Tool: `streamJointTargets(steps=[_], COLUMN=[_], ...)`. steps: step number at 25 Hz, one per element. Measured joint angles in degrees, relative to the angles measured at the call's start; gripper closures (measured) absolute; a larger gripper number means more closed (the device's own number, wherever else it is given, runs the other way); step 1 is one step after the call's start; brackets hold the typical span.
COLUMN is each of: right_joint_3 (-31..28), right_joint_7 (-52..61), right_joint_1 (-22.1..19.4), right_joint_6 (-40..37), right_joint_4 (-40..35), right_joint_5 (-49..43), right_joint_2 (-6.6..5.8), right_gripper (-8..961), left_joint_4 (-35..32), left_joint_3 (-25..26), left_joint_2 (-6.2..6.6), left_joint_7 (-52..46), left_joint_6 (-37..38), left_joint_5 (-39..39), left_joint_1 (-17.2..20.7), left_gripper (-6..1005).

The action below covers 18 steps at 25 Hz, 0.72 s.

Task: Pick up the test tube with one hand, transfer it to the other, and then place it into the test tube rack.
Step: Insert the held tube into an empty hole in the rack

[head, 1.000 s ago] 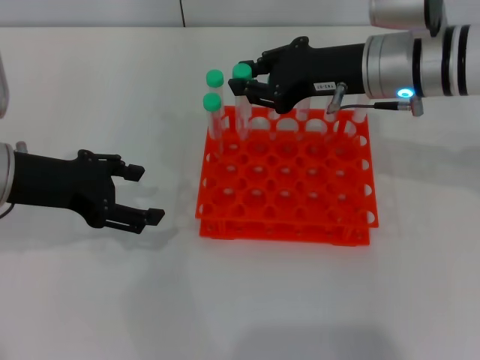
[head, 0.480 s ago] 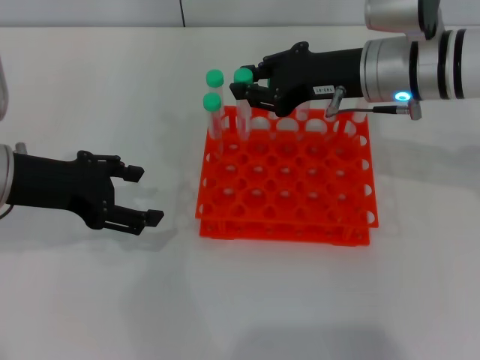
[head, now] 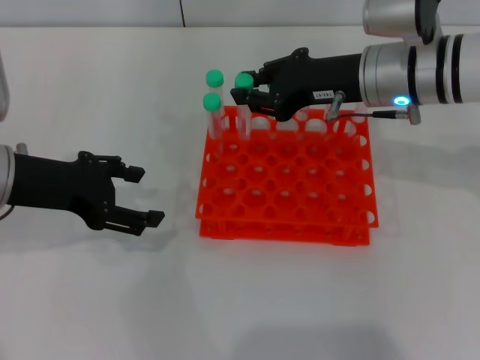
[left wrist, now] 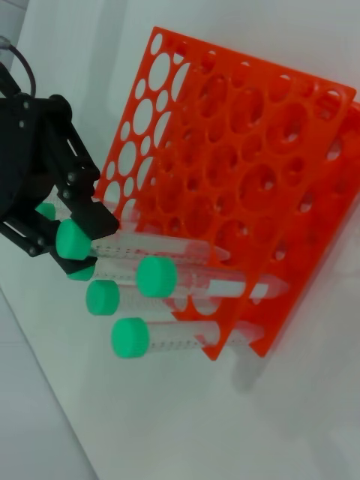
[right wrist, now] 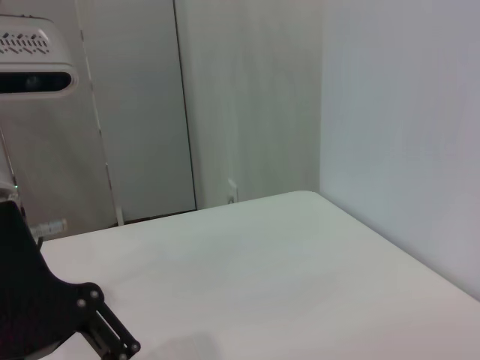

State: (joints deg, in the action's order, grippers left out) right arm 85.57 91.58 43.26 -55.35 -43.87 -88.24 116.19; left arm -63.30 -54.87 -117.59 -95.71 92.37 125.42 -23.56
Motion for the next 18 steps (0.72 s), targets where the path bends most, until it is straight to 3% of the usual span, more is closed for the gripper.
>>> streamJointTargets(steps=[18], right_joint_3=[1.5], right_joint_7=[-0.5], right_joint_1=[-0.3], right_joint_6=[2.0], right_joint_4=[0.2], right_joint_5=[0.2], right_joint_2=[0.00], right_gripper=[670], left_joint_4=[0.5], left_joint_3=[-0.1], left_joint_2=[0.00], left_joint_7=[0.3], left_joint_6=[0.0], left_joint_5=[0.0], left_joint_1=[-0.3], left_gripper=[124])
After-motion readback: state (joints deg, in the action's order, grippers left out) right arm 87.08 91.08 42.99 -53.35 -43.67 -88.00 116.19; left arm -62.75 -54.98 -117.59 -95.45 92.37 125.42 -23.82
